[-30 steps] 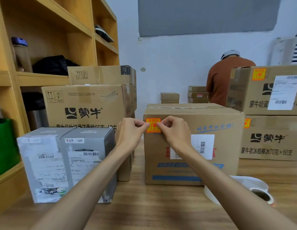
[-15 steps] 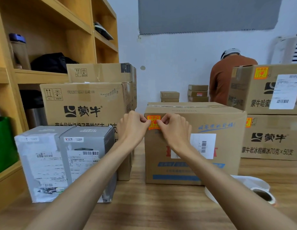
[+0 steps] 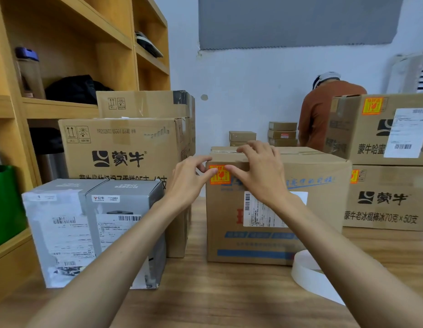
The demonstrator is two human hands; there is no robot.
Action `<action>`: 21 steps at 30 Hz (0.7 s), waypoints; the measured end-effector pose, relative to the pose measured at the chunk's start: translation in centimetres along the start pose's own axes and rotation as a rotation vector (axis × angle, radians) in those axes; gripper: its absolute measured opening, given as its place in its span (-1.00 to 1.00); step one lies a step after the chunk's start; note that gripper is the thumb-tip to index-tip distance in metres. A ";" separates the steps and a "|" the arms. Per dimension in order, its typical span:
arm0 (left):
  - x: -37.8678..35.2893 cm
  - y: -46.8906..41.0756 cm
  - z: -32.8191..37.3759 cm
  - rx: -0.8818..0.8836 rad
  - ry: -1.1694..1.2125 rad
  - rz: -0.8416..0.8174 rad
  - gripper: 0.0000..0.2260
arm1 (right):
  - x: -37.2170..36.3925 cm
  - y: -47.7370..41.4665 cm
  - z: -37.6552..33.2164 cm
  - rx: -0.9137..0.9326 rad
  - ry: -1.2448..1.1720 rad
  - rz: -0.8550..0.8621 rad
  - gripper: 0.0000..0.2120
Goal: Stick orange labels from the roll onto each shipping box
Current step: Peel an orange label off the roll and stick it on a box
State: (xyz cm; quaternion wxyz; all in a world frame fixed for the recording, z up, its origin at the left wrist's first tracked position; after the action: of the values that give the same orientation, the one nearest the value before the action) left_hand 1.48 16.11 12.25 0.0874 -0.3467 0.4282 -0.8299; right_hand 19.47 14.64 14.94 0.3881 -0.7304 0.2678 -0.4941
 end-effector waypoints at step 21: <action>-0.2 0.2 0.5 -0.051 0.225 0.016 -0.80 | -0.3 0.0 1.2 0.055 -0.205 -0.117 -0.71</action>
State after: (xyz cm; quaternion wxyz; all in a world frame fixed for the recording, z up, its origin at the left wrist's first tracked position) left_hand 1.96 15.75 12.15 0.0366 -0.2502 0.4593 -0.8516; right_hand 20.45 15.23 14.49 0.4040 -0.7804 0.1700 -0.4460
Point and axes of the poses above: each hand's wrist, its own y-axis away from the middle knuckle, its own x-axis out of the back of the hand, z = x × y, the point moved 8 cm from there along -y, towards the middle knuckle, and after that the axes turned 10 degrees about -x, right-handed, at the moved point
